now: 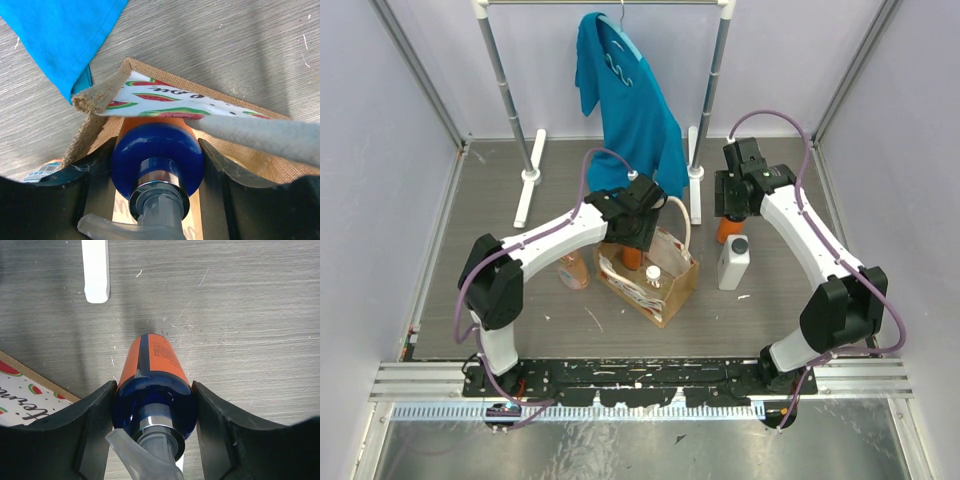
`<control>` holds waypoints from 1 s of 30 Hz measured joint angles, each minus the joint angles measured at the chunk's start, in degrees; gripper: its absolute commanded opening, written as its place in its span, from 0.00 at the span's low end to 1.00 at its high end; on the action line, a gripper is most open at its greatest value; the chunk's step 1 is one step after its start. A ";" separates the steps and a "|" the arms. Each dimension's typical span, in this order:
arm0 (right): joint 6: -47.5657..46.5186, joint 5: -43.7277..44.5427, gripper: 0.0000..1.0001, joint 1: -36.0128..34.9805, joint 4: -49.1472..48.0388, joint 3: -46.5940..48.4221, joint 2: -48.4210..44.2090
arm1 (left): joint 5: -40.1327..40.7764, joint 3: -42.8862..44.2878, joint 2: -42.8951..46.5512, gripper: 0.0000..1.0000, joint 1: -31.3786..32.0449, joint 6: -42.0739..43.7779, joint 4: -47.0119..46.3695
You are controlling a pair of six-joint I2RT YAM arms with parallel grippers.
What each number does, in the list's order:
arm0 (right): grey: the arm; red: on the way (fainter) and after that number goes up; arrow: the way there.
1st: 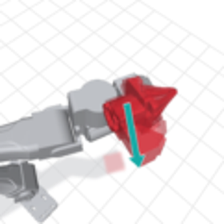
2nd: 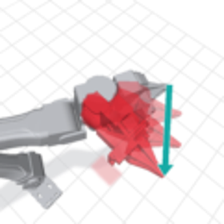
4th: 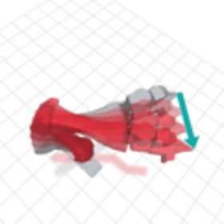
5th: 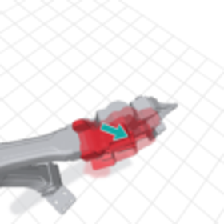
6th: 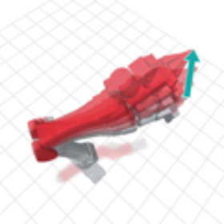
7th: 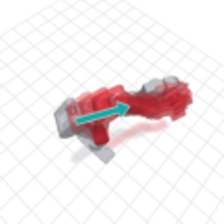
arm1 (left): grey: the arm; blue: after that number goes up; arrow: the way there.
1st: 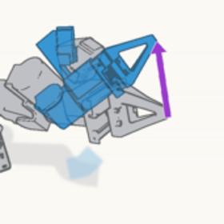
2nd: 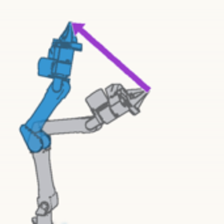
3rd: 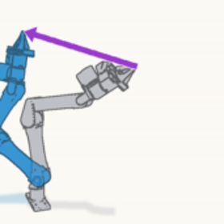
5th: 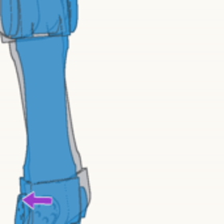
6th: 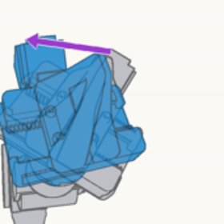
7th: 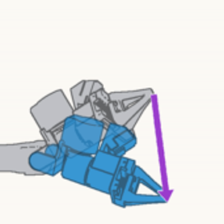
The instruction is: Take the personal care products out of the canvas bag
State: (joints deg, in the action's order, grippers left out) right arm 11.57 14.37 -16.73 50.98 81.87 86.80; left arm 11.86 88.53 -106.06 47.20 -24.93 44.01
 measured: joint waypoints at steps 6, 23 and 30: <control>0.28 -1.05 0.35 0.00 -0.79 -2.19 1.33 | 0.13 0.87 -0.44 0.04 0.07 0.87 0.52; 0.81 0.11 0.98 0.04 -9.46 -8.68 4.22 | 4.13 15.50 8.57 0.03 0.11 1.36 14.80; 0.52 5.07 0.94 -5.33 -7.23 -4.15 -4.04 | 13.53 27.08 12.68 0.04 -0.59 2.62 20.57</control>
State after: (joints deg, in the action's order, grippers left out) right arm 12.10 19.44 -22.06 43.75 77.71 82.76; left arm 25.39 115.61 -93.38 46.61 -22.31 64.58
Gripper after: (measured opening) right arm 0.976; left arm 0.613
